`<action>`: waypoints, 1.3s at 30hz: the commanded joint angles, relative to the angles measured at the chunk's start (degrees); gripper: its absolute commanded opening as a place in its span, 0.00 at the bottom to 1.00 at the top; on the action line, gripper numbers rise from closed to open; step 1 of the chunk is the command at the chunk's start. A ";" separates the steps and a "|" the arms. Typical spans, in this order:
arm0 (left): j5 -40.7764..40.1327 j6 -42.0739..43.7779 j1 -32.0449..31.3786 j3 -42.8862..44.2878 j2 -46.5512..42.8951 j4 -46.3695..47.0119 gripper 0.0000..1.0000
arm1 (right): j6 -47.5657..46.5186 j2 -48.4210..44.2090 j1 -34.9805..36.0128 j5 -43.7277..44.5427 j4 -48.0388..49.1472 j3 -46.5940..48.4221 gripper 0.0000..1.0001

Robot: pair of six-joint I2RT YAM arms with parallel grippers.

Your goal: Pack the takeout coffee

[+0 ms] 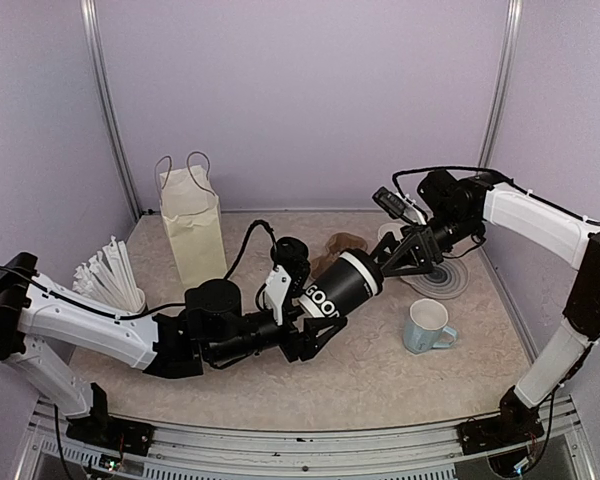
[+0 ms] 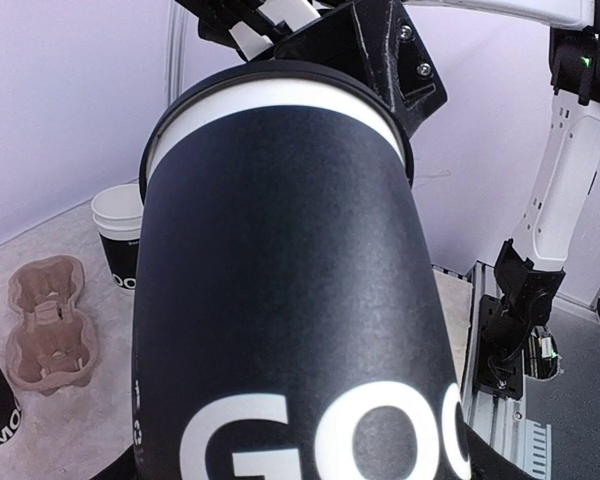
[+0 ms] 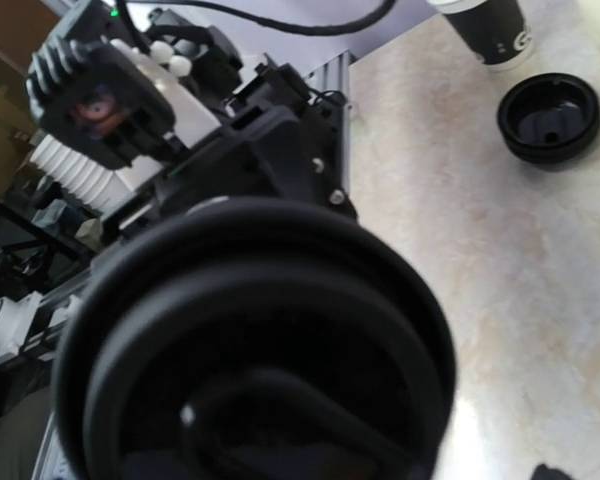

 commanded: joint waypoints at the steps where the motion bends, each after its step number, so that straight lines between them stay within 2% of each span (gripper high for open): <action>1: 1.61 1.34 0.25 2.31 1.61 1.51 0.67 | -0.73 1.09 1.77 -1.97 -1.31 1.28 0.99; 4: 1.73 1.53 0.12 2.80 2.02 1.52 0.68 | -0.77 1.38 2.50 -1.76 -1.22 1.29 0.99; 9: 0.97 1.66 0.07 3.11 2.46 1.64 0.68 | -1.65 1.98 2.65 -2.72 -1.67 1.37 0.86; 13: -1.06 1.54 0.07 4.45 3.70 -0.94 0.72 | -2.77 1.94 2.59 -2.95 -2.14 1.42 0.73; 20: -5.35 1.12 0.07 5.11 4.77 -3.36 0.80 | -2.21 1.13 2.56 0.04 -0.91 1.86 0.62; 23: -6.55 1.14 0.07 5.03 4.76 -4.47 0.83 | -0.45 0.88 2.56 4.45 1.07 1.78 0.58; 31: -9.80 1.17 -0.15 3.62 4.99 -6.61 0.85 | 1.87 0.84 2.21 9.83 4.39 1.15 0.57; 39: -7.63 0.67 2.37 1.96 11.35 1.72 0.81 | 1.99 2.39 2.20 12.05 5.12 0.62 0.60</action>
